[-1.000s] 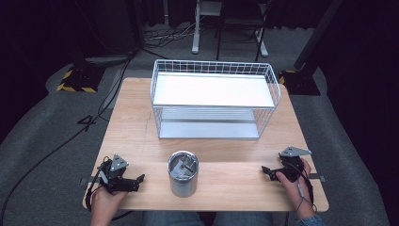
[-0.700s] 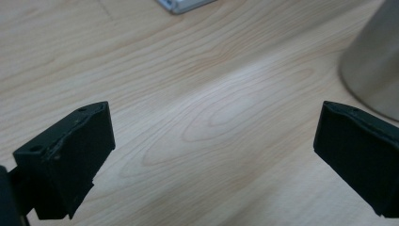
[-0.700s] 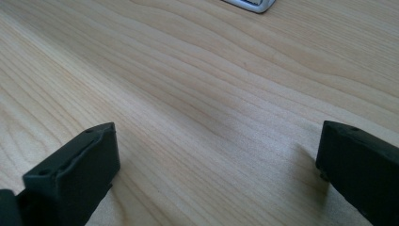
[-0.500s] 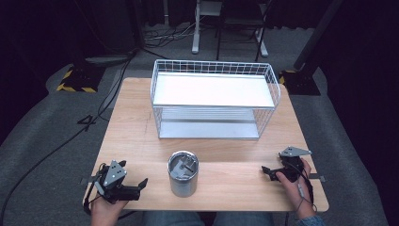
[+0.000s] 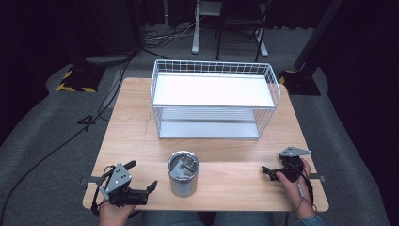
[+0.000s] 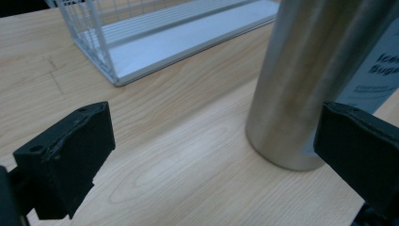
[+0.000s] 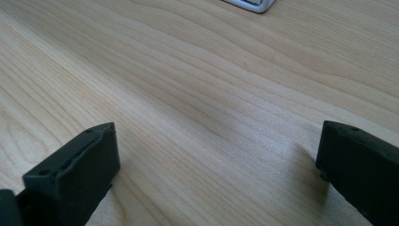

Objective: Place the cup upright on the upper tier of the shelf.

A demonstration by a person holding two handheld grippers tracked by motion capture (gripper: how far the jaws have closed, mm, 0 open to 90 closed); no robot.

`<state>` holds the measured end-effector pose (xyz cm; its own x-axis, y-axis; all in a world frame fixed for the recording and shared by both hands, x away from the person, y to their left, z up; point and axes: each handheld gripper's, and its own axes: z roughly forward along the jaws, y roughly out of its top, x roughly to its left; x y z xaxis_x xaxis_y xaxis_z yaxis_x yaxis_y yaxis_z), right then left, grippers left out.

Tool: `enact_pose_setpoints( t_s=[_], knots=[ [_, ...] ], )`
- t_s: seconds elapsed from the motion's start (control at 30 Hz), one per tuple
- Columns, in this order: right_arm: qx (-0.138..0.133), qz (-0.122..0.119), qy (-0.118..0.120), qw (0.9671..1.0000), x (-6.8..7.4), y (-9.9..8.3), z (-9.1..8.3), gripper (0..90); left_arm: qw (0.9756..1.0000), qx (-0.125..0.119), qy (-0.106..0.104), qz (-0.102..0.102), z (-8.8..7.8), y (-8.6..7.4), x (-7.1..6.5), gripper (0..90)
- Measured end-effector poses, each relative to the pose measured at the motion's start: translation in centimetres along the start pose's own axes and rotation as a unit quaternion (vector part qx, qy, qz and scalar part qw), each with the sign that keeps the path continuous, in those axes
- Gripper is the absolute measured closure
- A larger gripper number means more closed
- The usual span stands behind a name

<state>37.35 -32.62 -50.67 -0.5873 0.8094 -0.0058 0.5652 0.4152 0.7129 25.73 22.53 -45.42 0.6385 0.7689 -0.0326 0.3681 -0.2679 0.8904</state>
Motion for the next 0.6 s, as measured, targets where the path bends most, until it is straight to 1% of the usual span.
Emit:
enact_pose_setpoints(
  t_s=[0.07, 0.1, 0.13, 0.2, 0.23, 0.27, 0.4, 0.43, 0.57, 0.6],
  knots=[
    [0.0, 0.0, 0.0, 1.0, 0.0, 0.0, 0.0, 0.4, 0.9999, -0.011, -0.009, -0.001, -0.1, 0.3, -0.4, 0.0],
    [0.0, 0.0, 0.0, 1.0, 0.0, 0.0, 0.0, 0.5, 0.9997, -0.02, -0.013, -0.002, -0.3, 0.6, -0.8, 0.0],
    [0.0, 0.0, 0.0, 1.0, 0.0, 0.0, 0.0, 0.5, 0.9997, -0.02, -0.013, -0.002, -0.3, 0.6, -0.8, 0.0],
    [0.0, 0.0, 0.0, 1.0, 0.0, 0.0, 0.0, 0.4, 0.9996, -0.023, -0.017, -0.001, -0.4, 0.8, -1.3, 0.0],
    [0.0, 0.0, 0.0, 1.0, 0.0, 0.0, 0.0, 0.4, 0.9995, -0.021, -0.024, 0.001, -0.4, 1.0, -1.6, 0.0],
    [0.0, 0.0, 0.0, 1.0, 0.0, 0.0, 0.0, 0.4, 0.9995, -0.021, -0.024, 0.001, -0.4, 1.0, -1.6, 0.0],
    [0.0, 0.0, 0.0, 1.0, 0.0, 0.0, 0.0, 0.5, 0.9992, -0.018, -0.036, 0.006, -0.4, 1.3, -2.7, 0.0],
    [0.0, 0.0, 0.0, 1.0, 0.0, 0.0, 0.0, 0.5, 0.9991, -0.019, -0.037, 0.011, -0.4, 1.4, -2.9, 0.0],
    [0.0, 0.0, 0.0, 1.0, 0.0, 0.0, 0.0, 0.4, 0.9983, -0.026, -0.051, 0.009, -0.5, 1.7, -3.5, 0.0],
    [0.0, 0.0, 0.0, 1.0, 0.0, 0.0, 0.0, 0.4, 0.9983, -0.026, -0.051, 0.009, -0.5, 1.7, -3.5, 0.0]
  ],
)
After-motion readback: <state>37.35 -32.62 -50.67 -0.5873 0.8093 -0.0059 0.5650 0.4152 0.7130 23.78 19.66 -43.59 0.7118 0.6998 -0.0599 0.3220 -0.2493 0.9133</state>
